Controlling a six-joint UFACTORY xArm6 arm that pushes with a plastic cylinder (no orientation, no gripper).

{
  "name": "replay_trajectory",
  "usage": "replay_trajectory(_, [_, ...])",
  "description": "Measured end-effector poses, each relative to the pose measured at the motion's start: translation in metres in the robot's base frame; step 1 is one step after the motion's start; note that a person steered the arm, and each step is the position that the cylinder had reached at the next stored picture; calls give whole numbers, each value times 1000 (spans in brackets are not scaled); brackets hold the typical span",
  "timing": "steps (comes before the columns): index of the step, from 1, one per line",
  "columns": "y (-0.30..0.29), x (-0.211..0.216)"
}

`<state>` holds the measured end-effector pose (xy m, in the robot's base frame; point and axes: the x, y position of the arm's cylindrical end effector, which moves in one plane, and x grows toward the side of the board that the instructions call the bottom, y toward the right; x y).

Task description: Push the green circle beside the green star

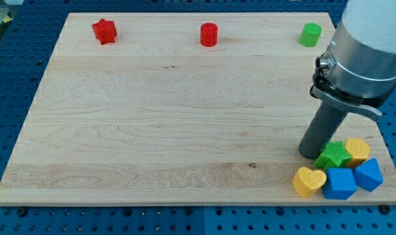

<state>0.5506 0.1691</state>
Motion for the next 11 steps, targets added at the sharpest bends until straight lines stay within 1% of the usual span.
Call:
replay_trajectory(1, [-17, -18])
replay_trajectory(2, [-7, -61])
replay_trajectory(3, [84, -68])
replay_trajectory(4, [153, -112])
replay_trajectory(5, [165, -200])
replay_trajectory(6, [161, -271])
replay_trajectory(7, [135, -308])
replay_trajectory(8, [98, -292])
replay_trajectory(9, [95, -231])
replay_trajectory(10, [85, -192])
replay_trajectory(11, [124, -247])
